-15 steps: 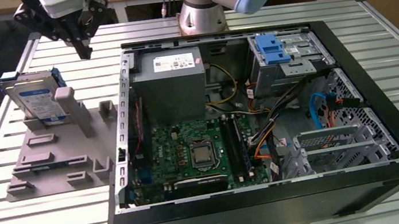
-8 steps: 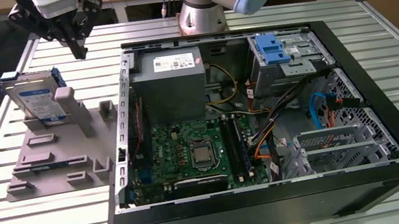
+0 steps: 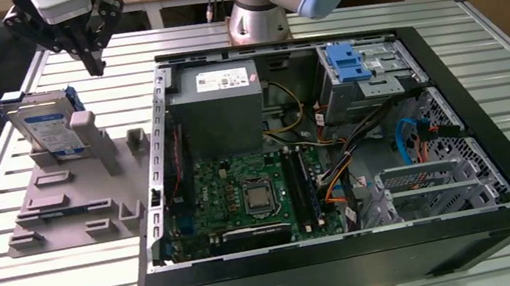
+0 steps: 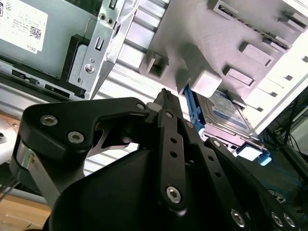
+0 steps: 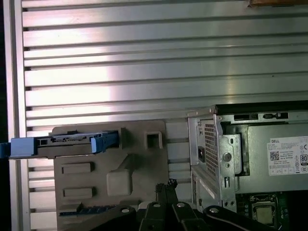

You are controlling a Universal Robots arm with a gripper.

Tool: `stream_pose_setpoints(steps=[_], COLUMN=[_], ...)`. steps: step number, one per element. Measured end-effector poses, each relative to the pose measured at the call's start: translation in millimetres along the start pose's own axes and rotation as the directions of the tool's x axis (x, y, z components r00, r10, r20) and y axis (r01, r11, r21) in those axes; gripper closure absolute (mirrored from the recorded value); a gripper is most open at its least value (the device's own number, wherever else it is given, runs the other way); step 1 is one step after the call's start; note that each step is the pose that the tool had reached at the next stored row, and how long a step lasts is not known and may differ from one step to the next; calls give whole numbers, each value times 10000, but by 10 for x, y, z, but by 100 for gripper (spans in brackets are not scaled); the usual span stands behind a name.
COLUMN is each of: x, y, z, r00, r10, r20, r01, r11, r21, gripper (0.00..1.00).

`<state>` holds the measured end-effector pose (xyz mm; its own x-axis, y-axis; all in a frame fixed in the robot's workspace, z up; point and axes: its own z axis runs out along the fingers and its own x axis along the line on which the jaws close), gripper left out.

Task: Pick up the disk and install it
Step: 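Reach for the disk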

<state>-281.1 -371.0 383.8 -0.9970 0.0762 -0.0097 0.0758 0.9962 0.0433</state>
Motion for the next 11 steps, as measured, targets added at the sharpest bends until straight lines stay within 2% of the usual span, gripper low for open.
stream_pose_setpoints(steps=[11], x=[115], y=[23], z=[11], r00=[10000], r10=[1], r20=[-34], r01=[-1], r11=[10000], r21=[2], gripper=[89])
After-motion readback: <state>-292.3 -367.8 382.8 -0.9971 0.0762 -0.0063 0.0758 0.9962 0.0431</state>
